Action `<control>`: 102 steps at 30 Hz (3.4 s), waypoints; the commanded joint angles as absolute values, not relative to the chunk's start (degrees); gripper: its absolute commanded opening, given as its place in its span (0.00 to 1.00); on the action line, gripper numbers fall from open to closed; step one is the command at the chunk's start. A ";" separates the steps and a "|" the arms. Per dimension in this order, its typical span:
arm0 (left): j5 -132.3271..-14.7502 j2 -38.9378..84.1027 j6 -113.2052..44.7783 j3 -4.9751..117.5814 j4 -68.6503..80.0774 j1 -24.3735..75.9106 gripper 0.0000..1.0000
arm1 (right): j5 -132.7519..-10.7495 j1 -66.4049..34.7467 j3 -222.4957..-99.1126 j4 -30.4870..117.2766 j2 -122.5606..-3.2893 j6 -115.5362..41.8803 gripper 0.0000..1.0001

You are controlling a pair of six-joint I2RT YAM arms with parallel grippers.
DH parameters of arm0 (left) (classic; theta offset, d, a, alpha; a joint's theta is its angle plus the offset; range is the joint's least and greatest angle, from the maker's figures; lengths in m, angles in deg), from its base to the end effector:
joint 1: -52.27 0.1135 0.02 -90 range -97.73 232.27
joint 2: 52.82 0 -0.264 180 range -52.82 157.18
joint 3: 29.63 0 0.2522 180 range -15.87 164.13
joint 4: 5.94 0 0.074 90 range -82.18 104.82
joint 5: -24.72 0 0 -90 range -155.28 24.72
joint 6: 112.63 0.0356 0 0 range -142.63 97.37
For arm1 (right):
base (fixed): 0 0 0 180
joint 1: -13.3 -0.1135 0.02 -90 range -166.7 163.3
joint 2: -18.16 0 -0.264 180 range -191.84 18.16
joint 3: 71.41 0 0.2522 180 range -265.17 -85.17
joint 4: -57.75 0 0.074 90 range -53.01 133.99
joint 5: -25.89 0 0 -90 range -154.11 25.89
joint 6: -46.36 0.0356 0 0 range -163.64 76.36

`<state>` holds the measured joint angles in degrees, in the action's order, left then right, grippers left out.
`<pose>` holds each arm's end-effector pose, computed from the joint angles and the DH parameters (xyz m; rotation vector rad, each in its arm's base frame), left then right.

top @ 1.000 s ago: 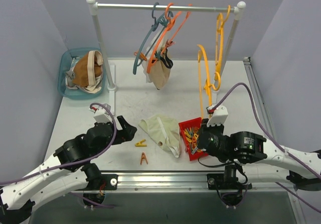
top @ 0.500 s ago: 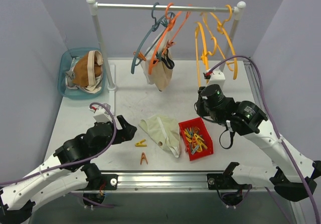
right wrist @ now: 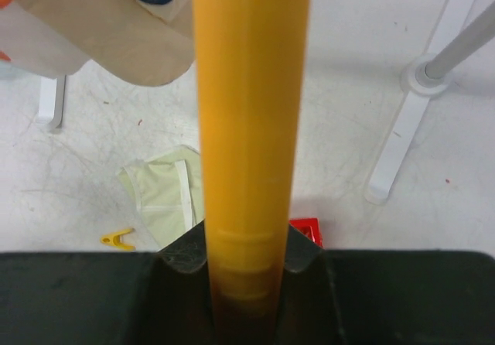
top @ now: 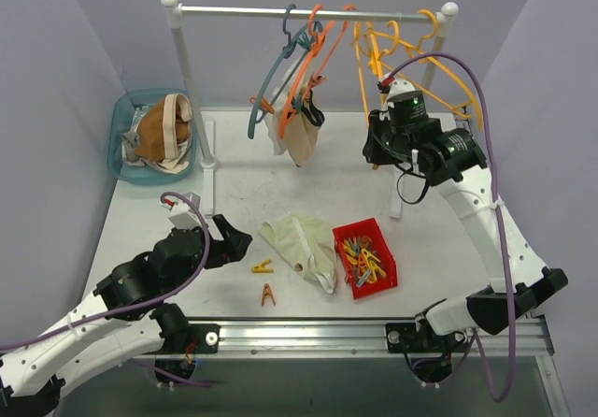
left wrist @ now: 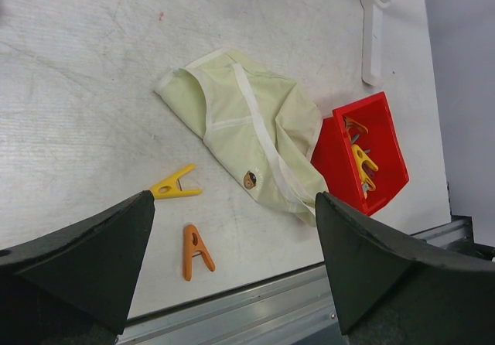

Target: Remove the underwear clipped to the hanger

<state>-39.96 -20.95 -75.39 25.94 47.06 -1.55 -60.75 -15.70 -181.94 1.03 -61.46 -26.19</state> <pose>0.0827 -0.0873 0.3023 -0.2550 2.0877 -0.6988 0.2524 0.1375 0.4550 -0.1687 2.0432 0.4517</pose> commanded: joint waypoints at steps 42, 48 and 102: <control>-42.60 -20.31 -74.23 25.88 43.06 -0.29 0.94 | -61.92 -30.98 -147.70 8.21 -42.06 -19.75 0.96; -42.07 -18.99 -73.61 25.45 40.78 -0.11 0.94 | -59.54 -43.12 -137.91 15.86 -41.52 -16.05 0.96; -47.42 9.28 -51.99 38.45 29.62 12.68 0.02 | -48.29 -47.43 -126.92 14.55 -24.91 -7.52 0.91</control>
<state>-47.63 20.58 -50.75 37.08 26.69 4.63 -49.35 -46.86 -126.12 14.25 -24.17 -7.46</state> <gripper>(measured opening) 0.044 0.917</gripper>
